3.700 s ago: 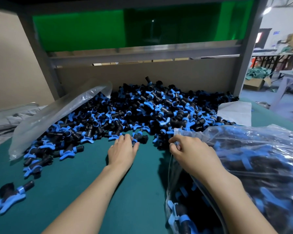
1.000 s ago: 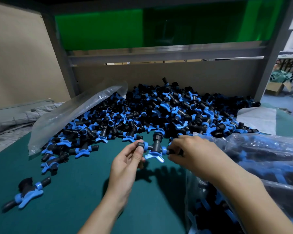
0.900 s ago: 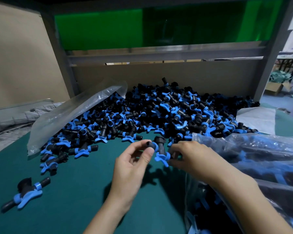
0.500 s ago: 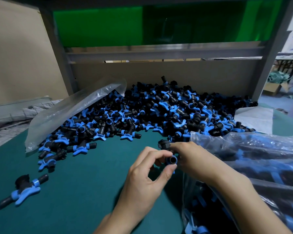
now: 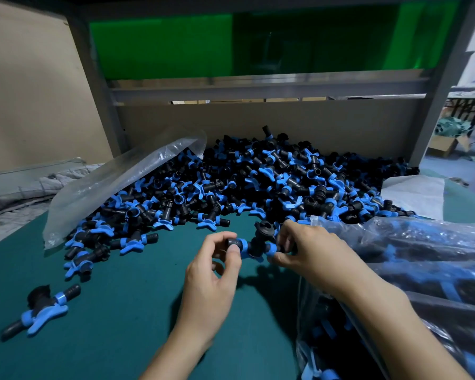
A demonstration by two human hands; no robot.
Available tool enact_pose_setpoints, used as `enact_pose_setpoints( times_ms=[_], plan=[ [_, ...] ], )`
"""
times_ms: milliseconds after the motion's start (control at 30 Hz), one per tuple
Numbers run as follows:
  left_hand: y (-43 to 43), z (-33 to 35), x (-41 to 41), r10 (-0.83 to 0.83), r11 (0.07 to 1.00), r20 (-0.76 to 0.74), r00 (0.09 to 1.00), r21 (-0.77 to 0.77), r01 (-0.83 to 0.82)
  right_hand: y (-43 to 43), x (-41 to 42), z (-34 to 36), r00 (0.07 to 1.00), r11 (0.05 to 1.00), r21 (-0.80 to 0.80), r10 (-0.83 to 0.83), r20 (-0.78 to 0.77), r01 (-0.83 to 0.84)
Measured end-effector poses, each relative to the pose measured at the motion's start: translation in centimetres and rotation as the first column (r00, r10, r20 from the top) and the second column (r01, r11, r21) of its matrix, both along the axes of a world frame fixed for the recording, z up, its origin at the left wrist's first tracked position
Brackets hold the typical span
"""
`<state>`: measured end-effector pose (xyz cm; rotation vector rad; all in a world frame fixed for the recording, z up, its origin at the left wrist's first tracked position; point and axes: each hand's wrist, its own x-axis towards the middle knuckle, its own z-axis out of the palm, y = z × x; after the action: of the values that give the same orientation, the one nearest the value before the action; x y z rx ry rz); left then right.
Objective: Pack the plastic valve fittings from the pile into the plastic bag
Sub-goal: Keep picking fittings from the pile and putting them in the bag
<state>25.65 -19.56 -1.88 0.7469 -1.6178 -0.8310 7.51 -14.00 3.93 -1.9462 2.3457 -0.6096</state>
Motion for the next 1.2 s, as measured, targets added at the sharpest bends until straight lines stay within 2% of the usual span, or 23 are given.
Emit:
enact_pose_setpoints(
  times_ms=[133,367,600,733,900,1067,1200],
  plan=[
    [-0.3,-0.5,-0.1,-0.037,0.996,-0.021,0.999,0.086,0.039,0.1,0.0,0.1,0.999,0.999,-0.023,-0.031,0.006,0.031],
    [-0.5,-0.9,0.0,-0.048,0.992,-0.006,0.999,0.116,0.048,0.1,0.0,0.3,0.999,0.998,-0.050,-0.032,0.009,0.032],
    [-0.5,-0.9,0.0,-0.036,0.993,-0.001,0.999,0.108,0.036,0.2,0.1,0.5,0.999,0.997,-0.061,-0.036,0.023,0.037],
    [-0.5,-1.0,-0.1,0.017,0.999,0.082,0.997,0.042,-0.021,0.8,0.6,1.8,0.999,0.995,-0.088,-0.040,-0.018,0.038],
    [-0.1,-1.2,0.2,0.061,0.998,0.144,0.988,0.023,-0.065,4.1,1.8,4.4,0.966,0.992,-0.042,-0.124,-0.229,0.117],
    [1.0,-1.1,0.4,0.077,0.996,0.169,0.983,0.025,-0.082,8.9,4.0,5.7,0.921,0.987,0.106,-0.075,-0.381,0.124],
    [3.4,-1.0,1.0,0.024,0.999,0.198,0.980,0.027,-0.030,10.5,5.1,6.1,0.860,0.991,0.040,-0.090,-0.503,0.127]
  ],
)
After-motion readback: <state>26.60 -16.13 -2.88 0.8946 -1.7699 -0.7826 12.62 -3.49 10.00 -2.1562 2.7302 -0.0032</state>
